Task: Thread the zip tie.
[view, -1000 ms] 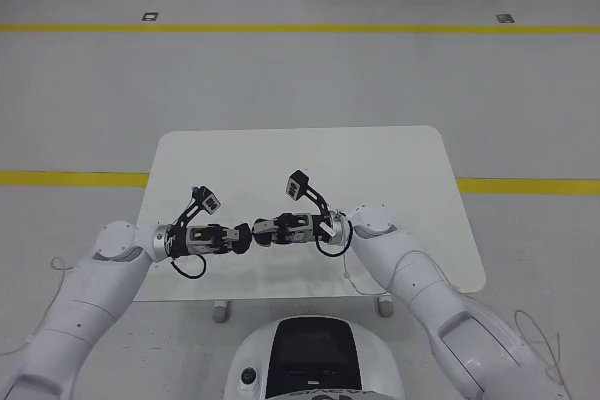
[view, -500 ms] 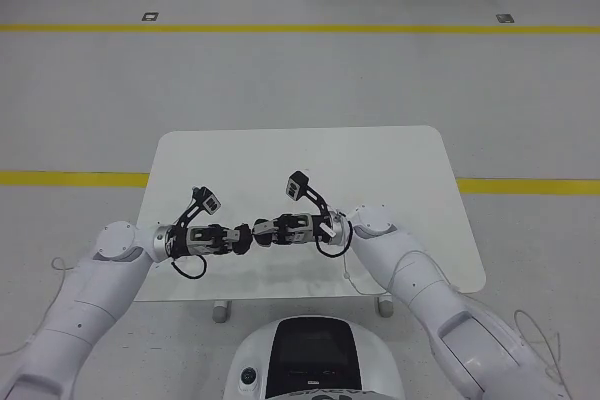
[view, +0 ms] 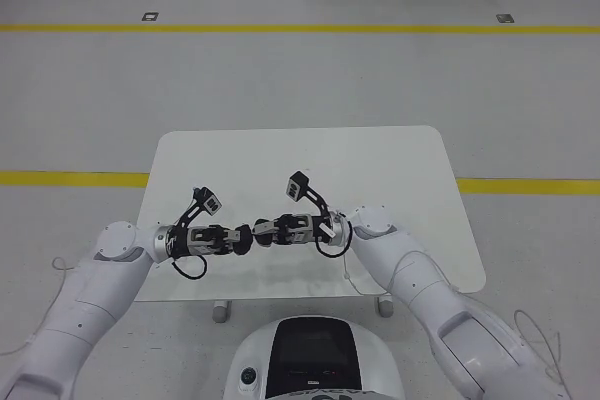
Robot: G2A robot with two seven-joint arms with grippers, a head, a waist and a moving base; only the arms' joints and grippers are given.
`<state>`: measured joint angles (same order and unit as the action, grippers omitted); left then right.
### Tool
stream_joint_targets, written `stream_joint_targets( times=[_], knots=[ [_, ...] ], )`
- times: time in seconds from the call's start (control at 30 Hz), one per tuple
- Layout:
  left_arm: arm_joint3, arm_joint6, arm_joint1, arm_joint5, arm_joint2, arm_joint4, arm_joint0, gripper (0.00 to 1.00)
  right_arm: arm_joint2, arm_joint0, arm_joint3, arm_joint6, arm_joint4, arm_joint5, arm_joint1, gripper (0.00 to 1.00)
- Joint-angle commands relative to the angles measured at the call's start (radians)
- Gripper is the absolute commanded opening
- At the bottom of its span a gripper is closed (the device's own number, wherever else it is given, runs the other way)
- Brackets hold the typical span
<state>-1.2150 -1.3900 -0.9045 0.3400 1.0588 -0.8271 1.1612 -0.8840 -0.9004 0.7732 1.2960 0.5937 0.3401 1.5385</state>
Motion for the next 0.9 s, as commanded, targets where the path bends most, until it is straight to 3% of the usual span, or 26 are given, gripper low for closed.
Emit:
stream_joint_targets(
  times=[0.0,0.47,0.53,0.87],
  knots=[
    [0.002,0.0,0.0,0.0,0.001,-0.002,-0.001,1.0,-0.001,-0.001,0.001,-0.001,0.001,0.0,0.0,0.0],
    [0.009,0.0,0.002,0.0,0.026,-0.027,0.007,1.0,-0.016,-0.017,0.015,-0.02,-0.003,0.0,-0.006,0.0],
    [0.029,0.05,0.002,0.0,0.045,-0.001,0.007,1.0,-0.02,-0.021,0.019,-0.038,-0.014,0.0,-0.008,0.0],
    [0.03,0.067,0.002,-0.005,0.045,0.0,0.01,1.0,-0.027,-0.026,0.034,-0.074,-0.038,-0.001,-0.01,0.0]
  ],
)
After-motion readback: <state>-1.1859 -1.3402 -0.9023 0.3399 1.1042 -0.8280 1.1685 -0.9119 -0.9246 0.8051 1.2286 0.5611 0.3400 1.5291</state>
